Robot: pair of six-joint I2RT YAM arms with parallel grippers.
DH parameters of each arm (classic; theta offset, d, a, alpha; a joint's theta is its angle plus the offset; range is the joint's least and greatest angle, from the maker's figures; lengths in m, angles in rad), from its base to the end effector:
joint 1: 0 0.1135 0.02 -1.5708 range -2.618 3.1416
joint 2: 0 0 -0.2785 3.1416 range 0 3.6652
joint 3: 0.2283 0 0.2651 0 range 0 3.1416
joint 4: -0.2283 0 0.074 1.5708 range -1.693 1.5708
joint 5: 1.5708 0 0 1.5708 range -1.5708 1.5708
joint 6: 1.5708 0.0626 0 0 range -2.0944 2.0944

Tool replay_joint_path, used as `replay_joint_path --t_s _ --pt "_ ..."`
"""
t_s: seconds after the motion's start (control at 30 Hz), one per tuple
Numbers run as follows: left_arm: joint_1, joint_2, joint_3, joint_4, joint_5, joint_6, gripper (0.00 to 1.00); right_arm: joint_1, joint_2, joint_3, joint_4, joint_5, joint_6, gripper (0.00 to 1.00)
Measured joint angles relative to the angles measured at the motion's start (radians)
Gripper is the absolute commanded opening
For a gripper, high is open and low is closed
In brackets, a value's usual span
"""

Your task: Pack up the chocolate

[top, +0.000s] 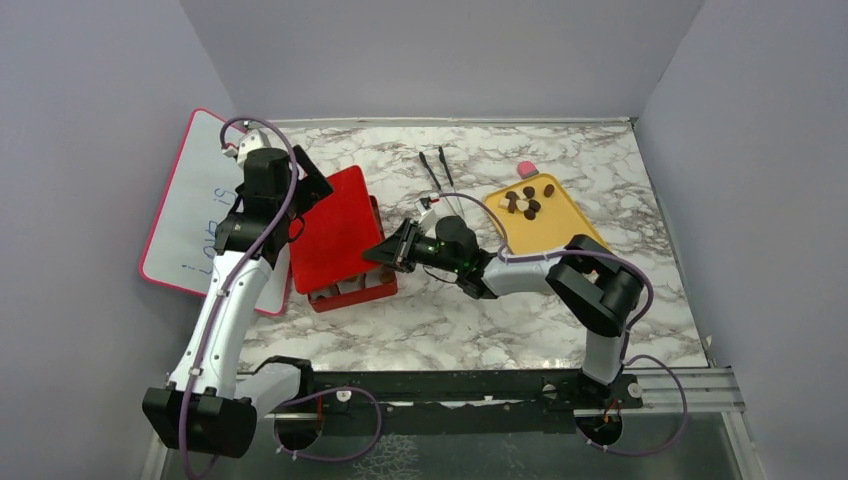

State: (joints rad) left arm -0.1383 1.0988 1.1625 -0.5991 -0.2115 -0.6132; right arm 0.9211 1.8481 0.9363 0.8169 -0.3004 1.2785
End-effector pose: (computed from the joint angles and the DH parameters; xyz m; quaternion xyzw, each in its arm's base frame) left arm 0.2628 -0.0233 0.3689 -0.2540 0.8276 -0.0953 0.4914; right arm 0.2484 0.3576 0.2013 0.0310 0.7378 0.6430 0.2032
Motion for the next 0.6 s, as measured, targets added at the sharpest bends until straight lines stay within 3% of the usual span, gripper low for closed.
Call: replay_joint_path --t_s 0.3,0.6 --pt "0.006 -0.093 -0.047 -0.025 -0.030 -0.166 0.90 0.003 0.097 0.029 -0.001 0.039 0.030 0.01" --pt "0.030 -0.023 -0.113 -0.037 -0.047 -0.225 0.90 0.002 0.125 0.029 0.000 0.048 0.034 0.01"
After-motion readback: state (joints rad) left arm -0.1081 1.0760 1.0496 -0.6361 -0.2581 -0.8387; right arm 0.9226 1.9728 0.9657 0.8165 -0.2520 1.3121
